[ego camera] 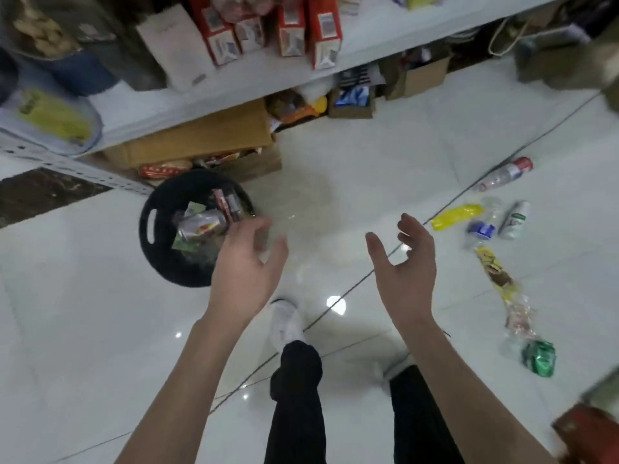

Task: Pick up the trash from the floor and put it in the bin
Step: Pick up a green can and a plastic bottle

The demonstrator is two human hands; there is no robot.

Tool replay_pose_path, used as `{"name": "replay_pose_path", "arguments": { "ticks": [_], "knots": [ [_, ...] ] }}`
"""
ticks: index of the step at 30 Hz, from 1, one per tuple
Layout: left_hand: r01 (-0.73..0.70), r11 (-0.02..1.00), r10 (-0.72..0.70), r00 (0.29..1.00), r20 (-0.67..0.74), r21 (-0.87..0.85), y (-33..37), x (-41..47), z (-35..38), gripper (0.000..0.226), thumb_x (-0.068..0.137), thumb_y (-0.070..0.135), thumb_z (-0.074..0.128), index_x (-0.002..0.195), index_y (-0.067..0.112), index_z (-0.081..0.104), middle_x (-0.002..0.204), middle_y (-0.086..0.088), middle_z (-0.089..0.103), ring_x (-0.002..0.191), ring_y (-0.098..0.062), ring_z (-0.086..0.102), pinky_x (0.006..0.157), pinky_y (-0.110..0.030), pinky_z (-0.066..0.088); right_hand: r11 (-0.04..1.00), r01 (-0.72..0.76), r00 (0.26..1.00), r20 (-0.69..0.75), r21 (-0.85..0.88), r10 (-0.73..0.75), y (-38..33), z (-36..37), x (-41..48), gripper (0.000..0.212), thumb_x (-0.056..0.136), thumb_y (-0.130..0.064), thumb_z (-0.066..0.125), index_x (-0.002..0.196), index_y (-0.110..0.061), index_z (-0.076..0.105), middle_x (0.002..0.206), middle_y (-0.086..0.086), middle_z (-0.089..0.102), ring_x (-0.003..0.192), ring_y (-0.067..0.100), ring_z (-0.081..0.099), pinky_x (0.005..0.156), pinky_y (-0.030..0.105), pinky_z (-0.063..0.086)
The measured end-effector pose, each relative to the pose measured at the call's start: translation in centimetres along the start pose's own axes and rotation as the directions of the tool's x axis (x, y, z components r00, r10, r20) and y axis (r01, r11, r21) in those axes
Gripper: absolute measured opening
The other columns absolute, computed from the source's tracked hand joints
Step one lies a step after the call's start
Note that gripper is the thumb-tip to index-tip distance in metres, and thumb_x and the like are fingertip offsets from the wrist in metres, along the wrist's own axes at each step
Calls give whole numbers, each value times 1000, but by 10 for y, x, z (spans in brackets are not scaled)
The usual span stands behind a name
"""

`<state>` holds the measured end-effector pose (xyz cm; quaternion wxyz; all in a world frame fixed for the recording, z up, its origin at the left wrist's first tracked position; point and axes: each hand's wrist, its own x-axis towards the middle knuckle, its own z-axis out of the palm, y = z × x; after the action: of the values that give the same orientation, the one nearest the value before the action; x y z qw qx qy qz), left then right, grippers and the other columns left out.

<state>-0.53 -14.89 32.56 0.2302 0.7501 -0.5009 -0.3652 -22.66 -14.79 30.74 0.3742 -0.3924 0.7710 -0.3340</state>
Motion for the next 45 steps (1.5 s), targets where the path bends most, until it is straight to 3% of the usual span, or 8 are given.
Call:
{"name": "replay_pose_path", "arguments": {
  "ticks": [9, 13, 22, 26, 30, 36, 41, 45],
  "knots": [
    [-225, 973, 204, 943, 261, 52, 140, -41, 160, 29, 93, 43, 61, 119, 32, 58, 119, 13, 54, 92, 0, 60, 75, -24, 50, 990, -127, 949, -285, 57, 138, 77, -197, 34, 64, 89, -38, 78, 144, -23, 51, 132, -13, 51, 122, 7, 54, 105, 34, 46],
    [-337, 940, 299, 880, 369, 43, 212, -69, 241, 30, 90, 50, 59, 117, 35, 59, 116, 21, 52, 92, 2, 61, 72, -23, 48, 977, -177, 875, -435, 120, 212, 120, -290, 43, 53, 82, -51, 73, 130, -41, 52, 125, -28, 50, 118, 1, 53, 101, 27, 43],
    [-550, 835, 427, 666, 612, 16, 346, -161, 422, 39, 84, 58, 53, 116, 36, 59, 112, 25, 51, 91, -2, 63, 71, -20, 44, 894, -323, 637, -627, 310, 448, 244, -465, 27, 66, 89, -41, 77, 144, -17, 50, 130, -7, 51, 123, 13, 54, 109, 37, 45],
    [-612, 791, 440, 565, 699, -3, 382, -201, 486, 36, 86, 55, 57, 117, 35, 60, 116, 23, 54, 93, 1, 62, 74, -17, 45, 853, -370, 524, -675, 368, 519, 291, -521, 0, 67, 90, -46, 74, 146, -19, 48, 132, -8, 50, 122, 9, 52, 103, 27, 43],
    [-671, 740, 447, 439, 779, -47, 401, -233, 538, 27, 91, 44, 61, 117, 35, 58, 118, 16, 54, 93, 11, 59, 69, -5, 40, 816, -401, 385, -732, 416, 562, 337, -559, -33, 61, 93, -39, 72, 144, -14, 50, 132, -2, 53, 120, 9, 51, 92, -3, 31],
    [-757, 653, 387, 290, 875, -38, 403, -262, 595, 34, 90, 51, 59, 120, 36, 57, 118, 20, 51, 96, 2, 60, 73, -8, 40, 720, -446, 178, -735, 533, 654, 384, -572, -74, 62, 92, -35, 75, 143, -9, 52, 136, 9, 54, 112, 4, 49, 88, -6, 30],
    [-818, 573, 318, 172, 933, -45, 399, -278, 636, 35, 91, 44, 62, 123, 28, 59, 120, 16, 53, 95, 0, 60, 82, -28, 51, 627, -466, 20, -701, 625, 713, 402, -559, -90, 65, 90, -35, 77, 144, -8, 52, 139, 9, 54, 122, 10, 51, 108, 23, 41],
    [-863, 494, 261, 34, 965, -103, 393, -288, 670, 36, 92, 44, 62, 124, 29, 59, 123, 16, 53, 98, 8, 55, 82, -24, 50, 578, -447, -97, -680, 682, 727, 423, -539, -96, 70, 87, -45, 75, 142, -9, 52, 136, 9, 54, 125, 21, 54, 108, 36, 45]
  ]
}}
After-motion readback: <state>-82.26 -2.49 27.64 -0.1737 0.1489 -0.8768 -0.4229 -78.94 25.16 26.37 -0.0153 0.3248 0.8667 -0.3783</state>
